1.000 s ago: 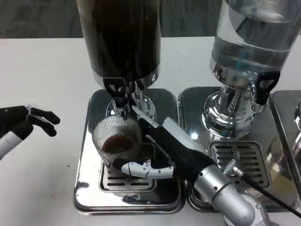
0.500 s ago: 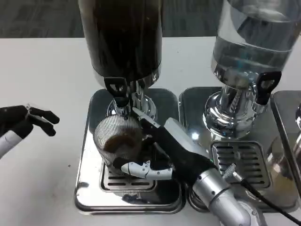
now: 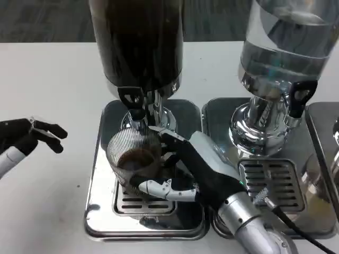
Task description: Grasp the cup under the faucet to collect the drink, then remove the cup.
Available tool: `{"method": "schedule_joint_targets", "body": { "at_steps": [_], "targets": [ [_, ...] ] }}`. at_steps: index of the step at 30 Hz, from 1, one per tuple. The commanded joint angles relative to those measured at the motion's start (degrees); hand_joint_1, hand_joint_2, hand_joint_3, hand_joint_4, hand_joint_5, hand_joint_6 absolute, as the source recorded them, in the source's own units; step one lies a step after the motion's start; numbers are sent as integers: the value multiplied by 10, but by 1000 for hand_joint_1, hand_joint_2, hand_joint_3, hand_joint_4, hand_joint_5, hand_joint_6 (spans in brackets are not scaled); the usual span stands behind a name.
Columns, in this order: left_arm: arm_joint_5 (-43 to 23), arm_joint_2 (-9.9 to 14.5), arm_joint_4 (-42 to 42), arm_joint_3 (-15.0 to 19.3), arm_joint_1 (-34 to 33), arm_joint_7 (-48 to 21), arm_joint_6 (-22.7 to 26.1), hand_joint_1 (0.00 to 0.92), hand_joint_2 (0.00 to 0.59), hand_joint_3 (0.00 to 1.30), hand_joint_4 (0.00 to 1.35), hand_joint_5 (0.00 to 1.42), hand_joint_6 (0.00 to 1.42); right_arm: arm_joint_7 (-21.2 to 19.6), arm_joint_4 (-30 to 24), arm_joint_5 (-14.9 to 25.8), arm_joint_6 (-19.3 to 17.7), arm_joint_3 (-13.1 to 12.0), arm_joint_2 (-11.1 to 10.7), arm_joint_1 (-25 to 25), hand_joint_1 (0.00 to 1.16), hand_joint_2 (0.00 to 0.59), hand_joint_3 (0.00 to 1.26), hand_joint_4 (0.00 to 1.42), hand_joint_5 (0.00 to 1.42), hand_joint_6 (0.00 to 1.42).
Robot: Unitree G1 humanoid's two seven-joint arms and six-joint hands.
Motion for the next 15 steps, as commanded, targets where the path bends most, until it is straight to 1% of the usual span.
{"method": "schedule_joint_targets", "body": {
  "at_steps": [1, 4, 5, 6, 7, 15],
  "targets": [
    [7, 7, -3, -6, 7, 4, 0, 0, 117, 535, 596, 447, 247, -10, -7, 0, -8, 3, 5, 4, 602, 223, 232, 264, 372, 494],
    [7, 7, -3, -6, 7, 4, 0, 0, 117, 532, 596, 447, 247, -16, -8, -2, -8, 4, 6, 6, 602, 223, 233, 266, 376, 498],
    [7, 7, -3, -6, 7, 4, 0, 0, 125, 528, 596, 447, 247, -16, -7, -1, -10, 3, 6, 6, 602, 224, 234, 274, 378, 507],
    [7, 7, -3, -6, 7, 4, 0, 0, 145, 519, 591, 447, 247, -19, -7, 1, -12, 2, 7, 7, 602, 224, 239, 283, 389, 517],
    [7, 8, -3, -6, 6, 3, 0, 0, 150, 517, 590, 447, 247, -21, -6, 0, -14, 2, 8, 7, 601, 224, 243, 290, 401, 534],
    [9, 10, 1, -7, 2, 1, 1, 0, 171, 499, 572, 445, 247, -43, -7, 0, -23, -1, 11, 14, 601, 224, 278, 338, 465, 609]
  ]
}}
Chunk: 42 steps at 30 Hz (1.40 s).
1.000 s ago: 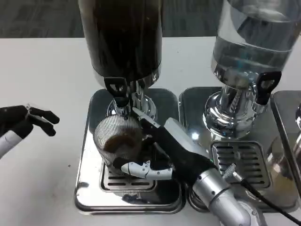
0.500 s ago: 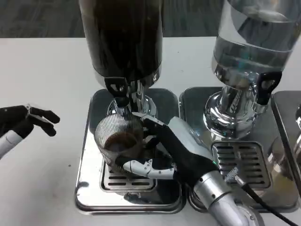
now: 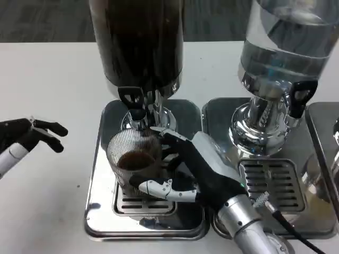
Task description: Grasp the cup under the faucet to collect the drink, then remove the cup.
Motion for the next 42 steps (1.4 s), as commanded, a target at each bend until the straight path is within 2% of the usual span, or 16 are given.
{"method": "schedule_joint_targets", "body": {
  "at_steps": [1, 23, 42],
  "targets": [
    [9, 10, 2, -7, 1, 1, 1, 0, 172, 499, 572, 444, 247, -20, -6, 1, -20, -2, 4, 4, 601, 224, 282, 346, 469, 613],
    [6, 14, 16, -15, -12, 1, -3, 0, 194, 464, 535, 430, 247, -56, -16, -2, -41, -7, 5, 21, 613, 216, 314, 381, 520, 671],
    [5, 12, 26, -21, -22, 0, -6, 0, 197, 449, 517, 420, 249, -66, -28, -1, -47, -19, 4, 33, 637, 212, 330, 399, 541, 701]
  ]
}}
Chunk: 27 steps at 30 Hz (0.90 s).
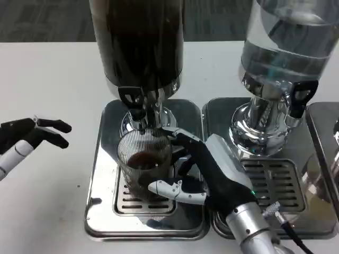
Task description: Grasp the cup under the faucet to collect the drink, then remove the cup.
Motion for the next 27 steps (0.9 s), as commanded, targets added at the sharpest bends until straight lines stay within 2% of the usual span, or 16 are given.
{"method": "schedule_joint_targets", "body": {
  "at_steps": [1, 15, 27],
  "targets": [
    [5, 7, 6, -3, -8, 0, -6, 0, 197, 449, 517, 420, 250, -21, -19, 3, -27, -5, 4, 0, 637, 212, 331, 400, 541, 702],
    [5, 6, 10, -7, -12, -5, -6, 0, 200, 440, 501, 419, 253, -25, -50, 6, -26, -13, 4, 18, 641, 212, 348, 415, 556, 717],
    [5, 6, 17, -11, -18, -8, -7, 0, 200, 431, 493, 419, 264, -19, -74, 2, -20, -18, -9, 43, 654, 212, 354, 416, 559, 717]
  ]
}}
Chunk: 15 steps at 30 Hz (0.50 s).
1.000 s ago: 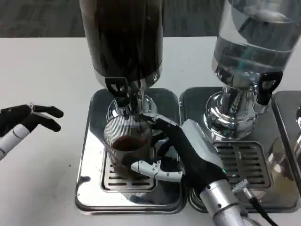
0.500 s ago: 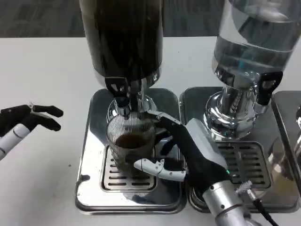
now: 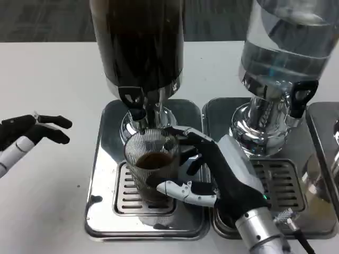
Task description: Grasp the cup under the faucet to collect the drink, then remove the cup.
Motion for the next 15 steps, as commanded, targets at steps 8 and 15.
{"method": "schedule_joint_targets", "body": {
  "at_steps": [8, 15],
  "targets": [
    [5, 6, 11, -8, -9, -11, -8, 0, 202, 427, 486, 419, 267, -11, -25, 1, -16, -2, 0, 9, 659, 210, 354, 416, 559, 717],
    [3, 6, 9, -7, -6, -12, -9, 0, 211, 419, 480, 419, 261, -17, -35, 4, -19, -8, 1, 20, 663, 209, 361, 419, 559, 717]
  ]
}}
